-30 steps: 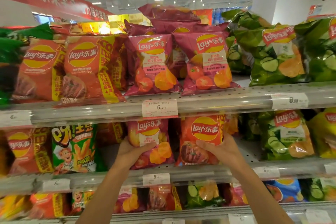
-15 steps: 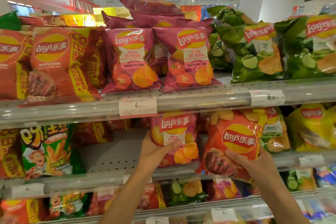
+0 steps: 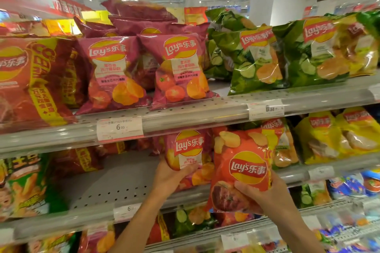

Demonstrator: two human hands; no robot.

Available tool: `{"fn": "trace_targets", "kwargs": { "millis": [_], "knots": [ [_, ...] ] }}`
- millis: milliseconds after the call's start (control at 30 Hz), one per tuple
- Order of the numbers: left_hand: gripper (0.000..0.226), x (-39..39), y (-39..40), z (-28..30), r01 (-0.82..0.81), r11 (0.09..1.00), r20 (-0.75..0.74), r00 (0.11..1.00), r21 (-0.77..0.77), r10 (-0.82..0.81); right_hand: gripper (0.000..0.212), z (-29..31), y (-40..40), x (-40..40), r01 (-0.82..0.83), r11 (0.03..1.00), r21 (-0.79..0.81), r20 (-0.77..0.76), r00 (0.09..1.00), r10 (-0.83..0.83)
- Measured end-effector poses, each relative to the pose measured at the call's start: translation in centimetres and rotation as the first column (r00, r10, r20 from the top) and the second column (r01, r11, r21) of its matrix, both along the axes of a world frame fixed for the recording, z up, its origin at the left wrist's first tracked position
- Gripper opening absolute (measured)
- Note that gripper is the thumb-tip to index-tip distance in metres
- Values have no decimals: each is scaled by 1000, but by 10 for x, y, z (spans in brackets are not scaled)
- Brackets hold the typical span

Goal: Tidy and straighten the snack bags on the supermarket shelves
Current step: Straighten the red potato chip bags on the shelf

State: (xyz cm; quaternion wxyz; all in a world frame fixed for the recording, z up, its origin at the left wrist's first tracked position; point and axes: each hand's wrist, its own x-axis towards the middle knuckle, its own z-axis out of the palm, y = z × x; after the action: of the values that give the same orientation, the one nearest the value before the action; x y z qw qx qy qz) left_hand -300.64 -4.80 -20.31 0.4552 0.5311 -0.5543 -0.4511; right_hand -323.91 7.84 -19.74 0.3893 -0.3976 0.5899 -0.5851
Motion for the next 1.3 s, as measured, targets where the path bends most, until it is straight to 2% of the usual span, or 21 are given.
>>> {"fn": "trace_targets", "kwargs": {
  "millis": [233,300,333,400,433,500,600,700,867,1000,1133,1300],
  "knots": [
    [84,6,1,3,94,996,57,994,-3,-94,77,-8,-4,14,-79,997,-25,15,997,79],
    [86,6,6,5,60,998,224,973,-2,-58,76,-10,-3,19,-99,995,-24,11,995,100],
    [95,8,11,8,28,1000,391,920,-12,-21,76,-11,-2,22,-113,993,-24,7,994,113],
    [125,14,21,9,-25,996,708,703,-82,76,76,-11,1,30,-142,989,-28,-13,990,142],
    [133,17,26,8,-13,992,798,594,-123,107,75,-12,2,35,-151,988,-30,-22,988,150],
    [126,25,33,3,53,979,870,470,-195,148,75,-12,6,47,-157,987,-30,-36,987,156],
    [96,51,43,-5,153,952,897,399,-267,187,80,-12,7,73,-181,983,-23,-66,982,179],
    [66,91,51,-10,150,936,897,367,-318,247,78,-11,5,110,-175,984,-34,-99,980,170],
    [40,183,61,-18,158,901,868,376,-404,323,78,-10,-5,186,-209,976,-60,-113,973,201],
    [38,240,70,-25,206,909,892,358,-363,275,82,-8,-17,236,-223,974,-49,-140,967,214],
    [35,260,81,-30,309,882,912,321,-355,255,81,1,-35,271,-176,981,-81,-184,970,159],
    [49,270,83,-39,316,823,870,315,-472,379,83,13,-61,288,-82,990,-113,-164,984,63]
  ]
}}
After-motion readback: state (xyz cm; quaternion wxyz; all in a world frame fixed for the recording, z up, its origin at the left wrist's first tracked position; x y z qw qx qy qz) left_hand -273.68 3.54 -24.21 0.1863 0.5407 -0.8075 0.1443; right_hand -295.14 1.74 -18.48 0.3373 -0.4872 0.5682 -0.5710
